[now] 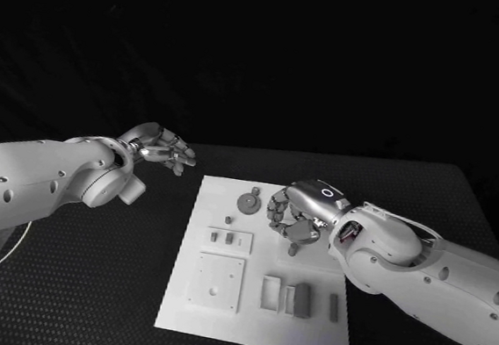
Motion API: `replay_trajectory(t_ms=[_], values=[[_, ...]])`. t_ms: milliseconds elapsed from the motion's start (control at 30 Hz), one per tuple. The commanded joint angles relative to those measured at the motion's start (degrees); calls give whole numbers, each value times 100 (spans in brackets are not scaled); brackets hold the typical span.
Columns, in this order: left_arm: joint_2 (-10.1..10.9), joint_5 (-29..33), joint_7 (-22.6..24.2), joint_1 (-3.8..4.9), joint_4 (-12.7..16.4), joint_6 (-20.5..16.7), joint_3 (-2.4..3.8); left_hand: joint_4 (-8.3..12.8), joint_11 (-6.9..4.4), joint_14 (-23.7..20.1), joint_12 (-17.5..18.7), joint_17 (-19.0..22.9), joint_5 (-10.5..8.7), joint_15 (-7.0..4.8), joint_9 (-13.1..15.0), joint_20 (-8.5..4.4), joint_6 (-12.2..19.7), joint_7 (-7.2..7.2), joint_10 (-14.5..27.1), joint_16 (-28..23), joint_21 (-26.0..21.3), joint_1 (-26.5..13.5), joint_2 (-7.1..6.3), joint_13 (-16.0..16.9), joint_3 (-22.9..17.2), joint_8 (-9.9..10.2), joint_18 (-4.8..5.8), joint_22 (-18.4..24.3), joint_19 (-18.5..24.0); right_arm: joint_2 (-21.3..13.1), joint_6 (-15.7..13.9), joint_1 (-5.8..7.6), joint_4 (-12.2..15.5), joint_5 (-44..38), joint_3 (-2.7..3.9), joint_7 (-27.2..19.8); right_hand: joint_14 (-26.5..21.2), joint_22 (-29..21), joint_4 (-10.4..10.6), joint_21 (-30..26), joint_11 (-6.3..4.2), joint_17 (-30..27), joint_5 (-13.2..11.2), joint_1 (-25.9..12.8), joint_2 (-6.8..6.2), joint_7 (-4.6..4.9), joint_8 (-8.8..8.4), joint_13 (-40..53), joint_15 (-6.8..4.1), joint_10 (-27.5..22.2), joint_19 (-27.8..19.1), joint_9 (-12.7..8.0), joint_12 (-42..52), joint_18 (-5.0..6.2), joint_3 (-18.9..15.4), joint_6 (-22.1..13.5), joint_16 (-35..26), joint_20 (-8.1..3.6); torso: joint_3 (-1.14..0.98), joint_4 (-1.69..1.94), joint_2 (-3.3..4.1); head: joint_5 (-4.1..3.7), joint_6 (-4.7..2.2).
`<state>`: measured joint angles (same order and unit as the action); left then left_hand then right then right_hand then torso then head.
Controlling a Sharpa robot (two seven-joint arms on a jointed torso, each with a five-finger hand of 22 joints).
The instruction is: Assemble the parts on the task board
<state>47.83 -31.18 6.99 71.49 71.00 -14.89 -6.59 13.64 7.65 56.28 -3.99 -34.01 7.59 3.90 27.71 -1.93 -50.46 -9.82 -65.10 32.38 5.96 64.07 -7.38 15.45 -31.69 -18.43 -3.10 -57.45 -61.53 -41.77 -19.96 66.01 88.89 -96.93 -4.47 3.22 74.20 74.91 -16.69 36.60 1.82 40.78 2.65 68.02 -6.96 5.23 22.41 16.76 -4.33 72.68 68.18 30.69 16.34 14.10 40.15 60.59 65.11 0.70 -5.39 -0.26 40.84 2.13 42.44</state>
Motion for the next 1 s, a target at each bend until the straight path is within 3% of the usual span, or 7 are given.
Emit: replay_trajectory(t_ms=[33,300,500,700,833,1000], values=[[-20,30,40,4,9,18,3,-21,-1,11,3,-4,-30,29,7,43,44,-8,-15,-21,-33,-38,-2,-9,16,16,-88,4,-14,129,-111,-78,23,48,1,-143,-45,130,-8,30,-48,8,16,56,9,0,20,4,-73,65,20,-2,-28,90,36,24,22,-45,10,6,4,141,38],[-88,30,24,7,16,10,3,-22,-1,12,3,-9,-30,28,8,44,43,-7,-16,-26,-35,-35,-3,-10,16,15,-88,6,-15,500,-66,-332,-123,-199,-66,-173,-49,130,-10,32,-47,8,16,56,11,1,18,11,-72,61,18,2,-33,90,37,20,22,-46,13,15,6,398,141],[-116,30,27,10,25,-11,3,-22,-1,13,2,-13,-30,28,8,44,42,-7,-16,-29,-36,-33,-2,-11,15,15,-89,6,-16,673,26,-421,-226,-258,-145,-189,-52,129,-9,34,-46,8,16,57,16,2,16,17,-71,59,16,6,-38,90,39,16,22,-47,14,14,6,583,251],[-132,30,26,30,33,-38,4,-23,-2,15,2,-17,-29,28,9,44,41,-6,-18,-33,-37,-30,-2,-13,15,14,-89,7,-17,753,-8,-453,-308,-307,-237,-202,-56,128,-9,37,-44,8,16,55,22,4,13,24,-69,55,13,10,-44,90,40,12,21,-47,22,22,12,682,318],[-148,30,24,53,38,-40,4,-23,-2,16,2,-19,-30,28,9,44,41,-6,-18,-34,-37,-30,-4,-13,16,14,-89,7,-17,785,13,-459,-341,-329,-285,-202,-57,128,-10,37,-44,8,16,55,23,4,13,26,-69,55,13,12,-45,90,40,11,21,-47,19,4,9,768,369],[-160,30,23,64,41,-35,4,-24,-2,17,1,-22,-30,28,9,44,39,-5,-20,-37,-38,-29,-6,-14,16,13,-89,8,-18,836,52,-474,-401,-346,-330,-206,-59,128,-9,38,-43,8,16,54,24,5,12,30,-68,54,11,14,-48,90,40,9,20,-47,13,2,3,819,417]])
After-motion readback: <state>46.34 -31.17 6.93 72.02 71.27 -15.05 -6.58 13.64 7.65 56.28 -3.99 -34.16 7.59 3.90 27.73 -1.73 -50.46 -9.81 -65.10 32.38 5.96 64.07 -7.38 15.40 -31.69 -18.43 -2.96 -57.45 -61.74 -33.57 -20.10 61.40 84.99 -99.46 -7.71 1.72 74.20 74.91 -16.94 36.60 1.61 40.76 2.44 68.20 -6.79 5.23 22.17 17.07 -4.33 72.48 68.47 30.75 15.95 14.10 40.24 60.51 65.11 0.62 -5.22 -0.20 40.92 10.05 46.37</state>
